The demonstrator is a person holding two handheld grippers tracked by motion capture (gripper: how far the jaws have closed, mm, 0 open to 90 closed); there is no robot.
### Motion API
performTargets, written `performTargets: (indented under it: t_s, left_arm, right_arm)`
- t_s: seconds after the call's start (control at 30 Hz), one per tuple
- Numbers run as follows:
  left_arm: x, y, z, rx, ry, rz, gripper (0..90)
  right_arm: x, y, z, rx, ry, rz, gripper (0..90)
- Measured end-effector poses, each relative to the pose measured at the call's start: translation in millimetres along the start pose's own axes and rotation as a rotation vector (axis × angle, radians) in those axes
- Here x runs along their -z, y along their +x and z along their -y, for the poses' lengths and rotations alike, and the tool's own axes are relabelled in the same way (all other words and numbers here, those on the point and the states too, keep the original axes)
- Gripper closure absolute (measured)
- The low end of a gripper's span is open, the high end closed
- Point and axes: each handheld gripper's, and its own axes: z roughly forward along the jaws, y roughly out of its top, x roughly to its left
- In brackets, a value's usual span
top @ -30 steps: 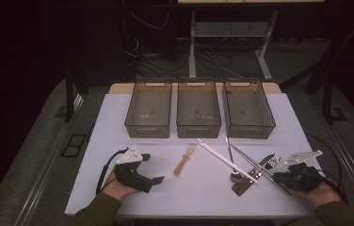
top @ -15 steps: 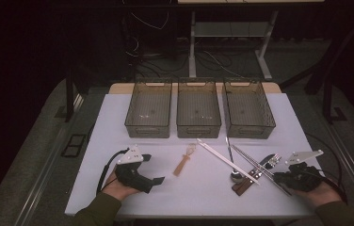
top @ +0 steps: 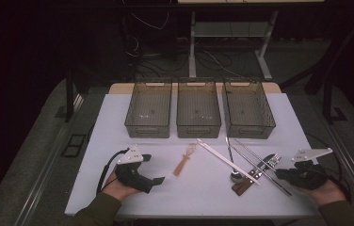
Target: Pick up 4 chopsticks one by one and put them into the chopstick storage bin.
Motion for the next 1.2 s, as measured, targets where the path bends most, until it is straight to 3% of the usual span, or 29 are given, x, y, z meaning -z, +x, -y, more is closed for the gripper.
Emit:
performTargets:
  t_s: [0.17, 0.73, 1.2]
  left_arm:
    - [0.1, -0.3, 0.3, 0.003, -0.002, 0.002, 1.3]
    - [-0.7, -1.0, 0.8, 0.009, -0.01, 0.011, 0.9]
    - [-0.5, -1.5, 0.8, 0.021, -0.024, 0.01, 0.0]
  right_arm:
    - [3.0, 1.0, -2.9, 0.019, -0.038, -0.021, 84.6]
    - [11.6, 6.1, -25.2, 0.015, -0.147, -0.076, 84.6]
    - [1.3, 22.8, -56.0, 0.042, -0.179, -0.095, 84.6]
